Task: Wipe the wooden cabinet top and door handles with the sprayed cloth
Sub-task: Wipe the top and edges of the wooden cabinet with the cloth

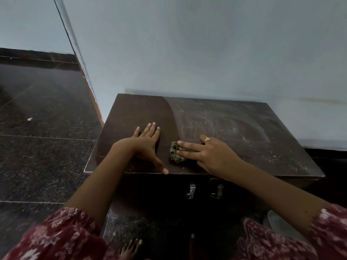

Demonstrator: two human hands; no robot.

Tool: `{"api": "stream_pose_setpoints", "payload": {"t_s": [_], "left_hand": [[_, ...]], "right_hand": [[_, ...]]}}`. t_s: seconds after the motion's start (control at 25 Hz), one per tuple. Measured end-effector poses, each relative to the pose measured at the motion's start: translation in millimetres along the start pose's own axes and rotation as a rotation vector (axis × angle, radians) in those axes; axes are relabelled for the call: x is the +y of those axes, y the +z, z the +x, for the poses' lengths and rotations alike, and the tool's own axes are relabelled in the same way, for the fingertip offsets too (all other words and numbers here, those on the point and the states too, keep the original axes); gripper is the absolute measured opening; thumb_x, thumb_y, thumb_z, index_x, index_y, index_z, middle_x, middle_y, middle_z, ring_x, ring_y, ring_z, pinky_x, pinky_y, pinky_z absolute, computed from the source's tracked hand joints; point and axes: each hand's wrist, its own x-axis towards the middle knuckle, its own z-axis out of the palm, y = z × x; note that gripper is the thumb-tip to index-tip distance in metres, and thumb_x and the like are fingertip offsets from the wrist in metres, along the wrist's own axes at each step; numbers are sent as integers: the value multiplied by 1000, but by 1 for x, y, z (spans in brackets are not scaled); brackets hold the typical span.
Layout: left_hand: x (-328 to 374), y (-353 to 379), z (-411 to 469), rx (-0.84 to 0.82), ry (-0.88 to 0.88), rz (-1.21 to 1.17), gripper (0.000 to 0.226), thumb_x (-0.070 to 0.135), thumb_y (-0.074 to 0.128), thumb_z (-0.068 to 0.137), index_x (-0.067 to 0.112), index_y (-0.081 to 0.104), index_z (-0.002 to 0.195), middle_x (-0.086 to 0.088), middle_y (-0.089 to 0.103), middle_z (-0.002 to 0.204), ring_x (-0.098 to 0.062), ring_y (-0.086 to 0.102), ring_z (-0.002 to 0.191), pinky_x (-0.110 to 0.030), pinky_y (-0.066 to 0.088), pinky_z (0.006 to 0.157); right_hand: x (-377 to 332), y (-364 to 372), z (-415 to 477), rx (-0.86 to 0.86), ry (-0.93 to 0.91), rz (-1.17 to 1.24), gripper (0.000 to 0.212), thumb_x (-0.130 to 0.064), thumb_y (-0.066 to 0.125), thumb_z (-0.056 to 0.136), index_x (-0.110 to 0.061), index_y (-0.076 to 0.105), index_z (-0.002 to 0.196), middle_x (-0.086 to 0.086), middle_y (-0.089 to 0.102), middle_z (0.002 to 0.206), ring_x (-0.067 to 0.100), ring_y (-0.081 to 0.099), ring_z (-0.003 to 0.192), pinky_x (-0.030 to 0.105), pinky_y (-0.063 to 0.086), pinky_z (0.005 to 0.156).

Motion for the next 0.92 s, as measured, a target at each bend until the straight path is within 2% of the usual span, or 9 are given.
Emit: {"api": "stream_pose_setpoints", "payload": {"t_s": [0.08,0.16,0.28,0.36,0.48,0.64,0.84,0.92], "left_hand": [[0,-1,5,-12,-18,3,146,70,71,53,12,-27,144,-5,-35,153,-17,-33,140,-47,-19,117],[-1,-2,10,-21,-21,5,147,71,70,53,12,-28,144,-5,-36,152,-17,-34,140,-46,-19,117],[0,-2,12,-43,-13,7,146,69,71,54,11,-29,143,-6,-38,151,-18,-35,139,-42,-19,116],[0,-3,15,-71,-14,8,146,68,72,55,11,-31,142,-6,-41,149,-20,-37,137,-41,-19,116],[2,-6,19,-125,-30,14,148,65,74,55,10,-34,140,-7,-44,147,-21,-39,135,-43,-20,115],[3,-6,20,-137,-41,31,149,66,74,54,10,-35,139,-8,-44,147,-21,-40,135,-43,-21,114],[7,-9,15,-118,-48,45,147,66,72,56,10,-33,141,-8,-42,149,-22,-37,137,-43,-18,116],[8,-10,13,-112,-50,46,146,67,72,55,10,-32,141,-8,-41,149,-22,-36,138,-43,-18,117]], "right_hand": [[14,10,19,-30,88,-2,58,-20,81,58,-36,67,112,-14,68,119,23,67,71,23,51,53],[29,17,44,-32,123,6,55,-18,78,66,-35,64,117,-12,65,125,30,67,82,28,54,59],[52,24,89,-149,211,89,50,-15,44,94,-35,39,139,-11,33,152,38,45,122,39,47,89],[71,30,120,-202,279,102,50,-14,35,97,-37,34,141,-12,26,156,35,34,133,42,43,98],[98,44,159,-237,405,147,49,-13,37,97,-39,37,139,-10,29,155,33,28,139,45,40,102],[112,57,175,-264,537,204,49,-13,38,96,-37,39,138,-6,39,150,30,30,137,43,40,100],[89,44,142,-241,535,187,48,-9,37,95,-29,43,137,-1,41,148,34,36,131,45,45,93],[72,30,117,-262,522,191,48,-11,38,96,-29,39,140,-3,36,151,34,32,135,46,45,97]]}}
